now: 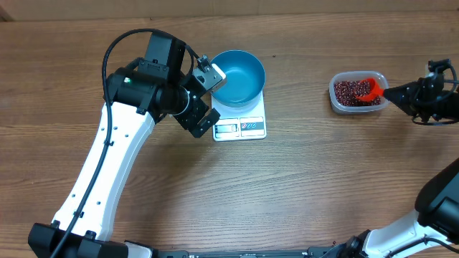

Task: Scoop item into bowl and weigh 150g on scale
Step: 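Scoop beans with the red cup and lift it out, then carry the filled cup left over the teal bowl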

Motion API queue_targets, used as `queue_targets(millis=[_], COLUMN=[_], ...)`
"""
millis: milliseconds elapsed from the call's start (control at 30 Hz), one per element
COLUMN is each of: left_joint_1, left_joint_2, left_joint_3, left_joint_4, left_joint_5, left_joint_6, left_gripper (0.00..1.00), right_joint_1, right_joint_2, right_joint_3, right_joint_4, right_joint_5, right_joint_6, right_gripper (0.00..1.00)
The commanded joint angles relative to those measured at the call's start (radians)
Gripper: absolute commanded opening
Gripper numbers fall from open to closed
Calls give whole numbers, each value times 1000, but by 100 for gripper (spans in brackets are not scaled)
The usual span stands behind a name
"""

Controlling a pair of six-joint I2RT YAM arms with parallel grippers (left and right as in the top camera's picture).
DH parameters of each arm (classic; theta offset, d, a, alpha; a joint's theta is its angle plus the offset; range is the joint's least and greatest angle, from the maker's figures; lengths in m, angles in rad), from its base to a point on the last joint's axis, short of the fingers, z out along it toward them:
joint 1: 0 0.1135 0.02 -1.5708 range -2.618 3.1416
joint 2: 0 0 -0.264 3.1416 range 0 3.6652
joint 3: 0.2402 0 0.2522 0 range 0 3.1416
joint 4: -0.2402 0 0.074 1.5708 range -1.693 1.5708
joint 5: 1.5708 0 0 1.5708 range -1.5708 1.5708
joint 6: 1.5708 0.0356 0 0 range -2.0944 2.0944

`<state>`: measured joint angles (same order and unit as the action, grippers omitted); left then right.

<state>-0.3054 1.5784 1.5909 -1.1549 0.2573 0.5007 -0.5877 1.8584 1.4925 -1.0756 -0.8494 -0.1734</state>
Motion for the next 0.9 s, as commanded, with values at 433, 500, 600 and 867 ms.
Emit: queue_targets(millis=[433, 500, 600, 867], left_joint_1=[4, 4, 4, 4], left_joint_2=[6, 6, 6, 6], left_joint_3=[-6, -6, -6, -6], left_joint_4=[0, 0, 0, 0], left_joint_5=[2, 2, 2, 2], left_joint_6=[16, 16, 16, 16], left_gripper=[99, 100, 99, 99], right_joint_1=[130, 179, 255, 452], right_joint_2=[5, 5, 5, 5], right_joint_3=[14, 14, 14, 14], right_joint_4=[-29, -21, 6, 185], right_joint_5=[-323, -323, -327, -317], right_joint_6=[-71, -68, -45, 142], right_gripper=[4, 4, 4, 4])
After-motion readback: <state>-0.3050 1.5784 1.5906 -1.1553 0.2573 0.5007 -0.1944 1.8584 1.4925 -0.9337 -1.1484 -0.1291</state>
